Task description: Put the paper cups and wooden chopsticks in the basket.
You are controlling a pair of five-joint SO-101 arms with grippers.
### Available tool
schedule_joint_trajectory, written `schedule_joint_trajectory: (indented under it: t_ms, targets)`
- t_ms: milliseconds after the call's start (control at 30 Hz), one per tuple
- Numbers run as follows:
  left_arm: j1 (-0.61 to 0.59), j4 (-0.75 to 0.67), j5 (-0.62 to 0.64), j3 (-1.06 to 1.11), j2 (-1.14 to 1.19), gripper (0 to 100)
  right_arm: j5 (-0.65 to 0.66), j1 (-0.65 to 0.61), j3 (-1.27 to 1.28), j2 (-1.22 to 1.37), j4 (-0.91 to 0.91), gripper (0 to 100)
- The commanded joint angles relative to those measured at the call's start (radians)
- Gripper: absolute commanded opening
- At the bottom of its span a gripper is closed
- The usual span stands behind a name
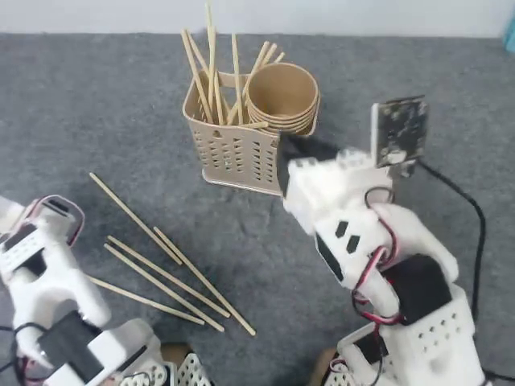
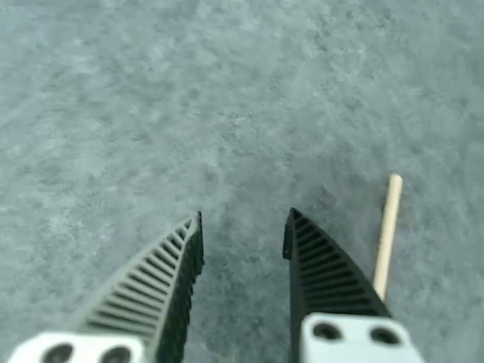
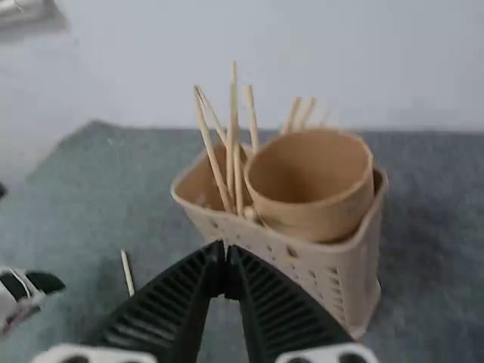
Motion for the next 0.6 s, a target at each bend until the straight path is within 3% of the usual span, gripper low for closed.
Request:
schedule_joint_trajectory:
  t_ms: [0,167,467,567]
  targets:
    - [0.051,0.023,-0.048,-0.022,-0.006,16,-0.009,-0.010,0.147,-0.093,0.067,0.8]
    - [0.121,0.120,-0.046,-0.143,-0.002,16,-0.011,-0.008,0.497,-0.219,0.016,0.8]
    - [0.259,0.400,-0.044,-0.456,0.172,16,-0.011,0.077,1.162,-0.427,-0.549,0.8]
    - [0.281,0.459,-0.044,-0.595,0.319,16,-0.012,0.094,1.191,-0.453,-0.575,0.8]
